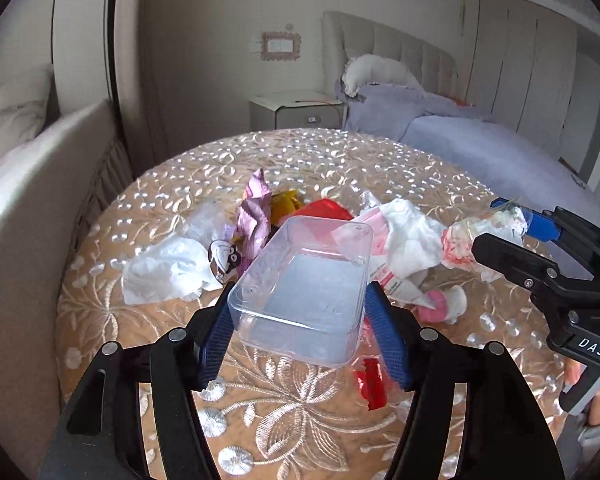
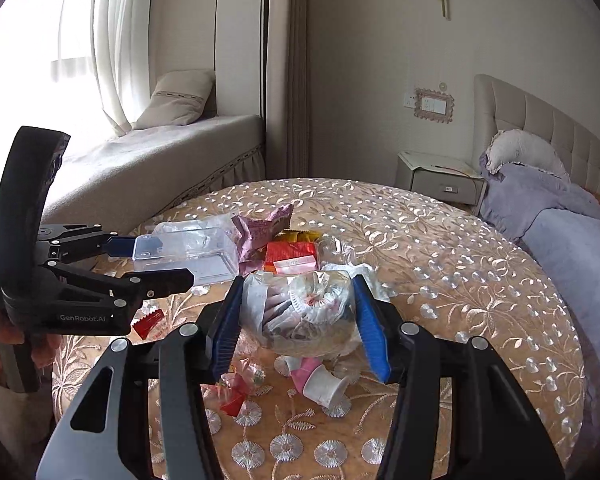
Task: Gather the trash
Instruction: 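Grasp the crumpled plastic wrapper with the right tool while the left tool grasps the clear box, then carry both items over the white bin and open both tools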
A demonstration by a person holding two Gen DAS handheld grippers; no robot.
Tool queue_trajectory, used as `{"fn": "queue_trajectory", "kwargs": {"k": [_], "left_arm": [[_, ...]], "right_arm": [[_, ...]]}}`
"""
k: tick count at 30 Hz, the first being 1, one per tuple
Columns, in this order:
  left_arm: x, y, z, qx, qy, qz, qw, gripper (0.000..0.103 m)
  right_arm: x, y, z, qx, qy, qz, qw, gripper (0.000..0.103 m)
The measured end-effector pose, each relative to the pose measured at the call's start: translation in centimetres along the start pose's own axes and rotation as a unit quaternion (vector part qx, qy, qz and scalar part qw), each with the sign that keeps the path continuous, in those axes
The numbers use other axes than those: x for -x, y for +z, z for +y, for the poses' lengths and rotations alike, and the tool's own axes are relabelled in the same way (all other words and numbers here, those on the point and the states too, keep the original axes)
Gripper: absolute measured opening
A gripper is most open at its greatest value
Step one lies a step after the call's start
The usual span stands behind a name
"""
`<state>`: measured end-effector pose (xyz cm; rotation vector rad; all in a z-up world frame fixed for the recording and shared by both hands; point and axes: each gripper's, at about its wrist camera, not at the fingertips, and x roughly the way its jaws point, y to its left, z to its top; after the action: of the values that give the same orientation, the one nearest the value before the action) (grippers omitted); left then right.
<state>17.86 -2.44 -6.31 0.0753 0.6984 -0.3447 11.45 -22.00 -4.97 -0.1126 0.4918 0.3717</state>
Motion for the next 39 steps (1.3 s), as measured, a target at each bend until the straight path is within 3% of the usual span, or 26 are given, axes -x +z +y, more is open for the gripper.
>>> {"fn": "queue_trajectory", "kwargs": {"k": [5, 13, 27, 39], "left_arm": [[2.3, 0.5, -3.2, -0.019, -0.006, -0.027, 0.9995, 0.063], [3.7, 0.7, -10.9, -0.067, -0.056, -0.053, 0.9948, 0.063], [1.3, 0.2, -24.6, -0.139, -0.136, -0.044, 0.9798, 0.063], [-2.1, -0.7, -35.2, -0.202, -0.171, -0.018, 0.9643, 0.063]], "right_arm": [[3.0, -0.1, -0.6, -0.001, -0.011, -0.020, 1.000, 0.054], [8.5, -1.5, -3.5, -0.013, -0.055, -0.046, 0.997, 0.054], [16.6, -6.8, -11.6, -0.062, -0.167, -0.053, 0.983, 0.054], [20.0, -11.4, -18.2, -0.112, -0.224, -0.044, 0.967, 0.054]]}}
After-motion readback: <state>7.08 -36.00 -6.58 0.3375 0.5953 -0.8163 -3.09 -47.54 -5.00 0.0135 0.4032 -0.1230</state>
